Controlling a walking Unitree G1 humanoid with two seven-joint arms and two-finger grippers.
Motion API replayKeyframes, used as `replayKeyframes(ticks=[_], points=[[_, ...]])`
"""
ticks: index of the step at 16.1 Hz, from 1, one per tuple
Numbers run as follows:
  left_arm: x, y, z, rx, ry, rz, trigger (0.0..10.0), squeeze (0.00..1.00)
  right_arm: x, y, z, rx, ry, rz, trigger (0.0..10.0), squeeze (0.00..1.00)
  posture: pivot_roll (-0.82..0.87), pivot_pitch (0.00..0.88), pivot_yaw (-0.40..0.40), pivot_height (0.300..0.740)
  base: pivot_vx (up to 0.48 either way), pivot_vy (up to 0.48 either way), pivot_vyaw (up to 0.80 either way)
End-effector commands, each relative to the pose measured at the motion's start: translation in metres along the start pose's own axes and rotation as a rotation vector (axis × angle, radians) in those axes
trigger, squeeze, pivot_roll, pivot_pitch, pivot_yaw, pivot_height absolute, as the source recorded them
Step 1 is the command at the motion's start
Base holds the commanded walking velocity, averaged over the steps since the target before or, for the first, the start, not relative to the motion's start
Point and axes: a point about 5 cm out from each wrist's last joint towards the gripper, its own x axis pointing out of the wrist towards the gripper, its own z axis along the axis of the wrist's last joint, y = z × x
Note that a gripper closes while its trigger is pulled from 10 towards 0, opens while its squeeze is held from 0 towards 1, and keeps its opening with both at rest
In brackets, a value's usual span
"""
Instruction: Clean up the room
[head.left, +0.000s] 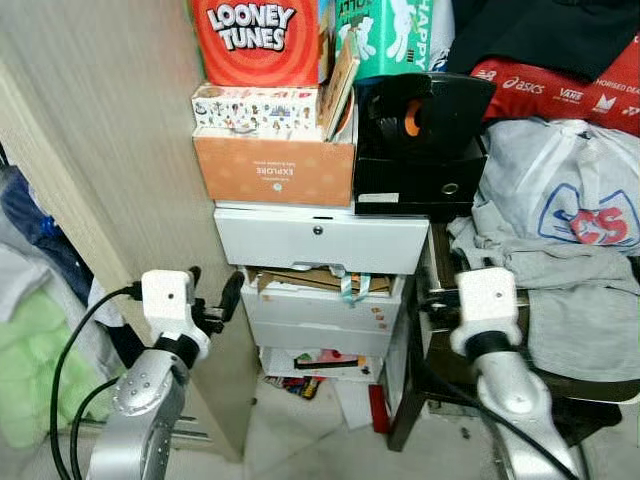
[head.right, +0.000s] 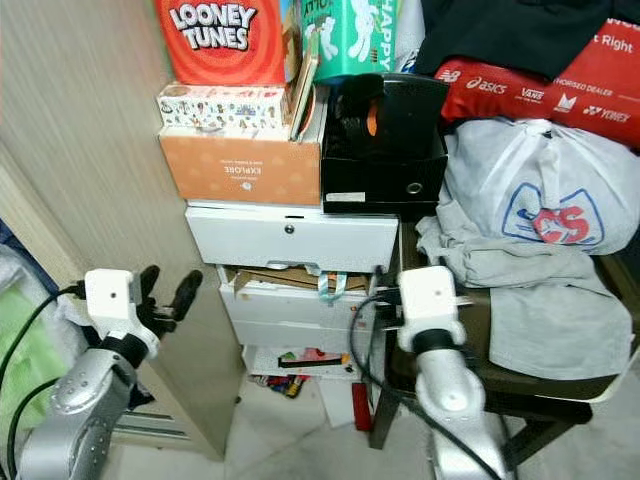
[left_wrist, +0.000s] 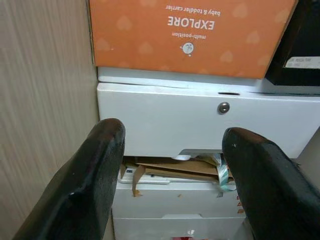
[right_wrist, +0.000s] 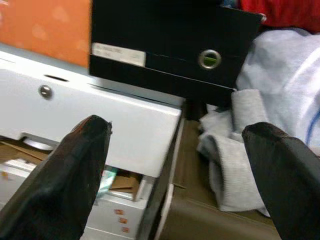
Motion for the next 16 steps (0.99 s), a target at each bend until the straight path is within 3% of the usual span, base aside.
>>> replayKeyframes(ticks=[1,16], points=[[0.0014,0.0016,0.0024,0.016,-0.001,-0.002,10.0,0.00,0.0017,-0.0020,0.0010,-0.014,0.005,-0.010,10.0,0.00,-0.18,0.000,0.010,0.740,0.000,0.000,0.00],[0.0017,0.0010,0.0009,0.017,0.014,-0.009,10.0,0.00,0.0015,-0.0022,-0.0003,-0.005,0.016,-0.017,10.0,0.00,-0.18,0.000,0.011,0.740,0.000,0.000,0.75]])
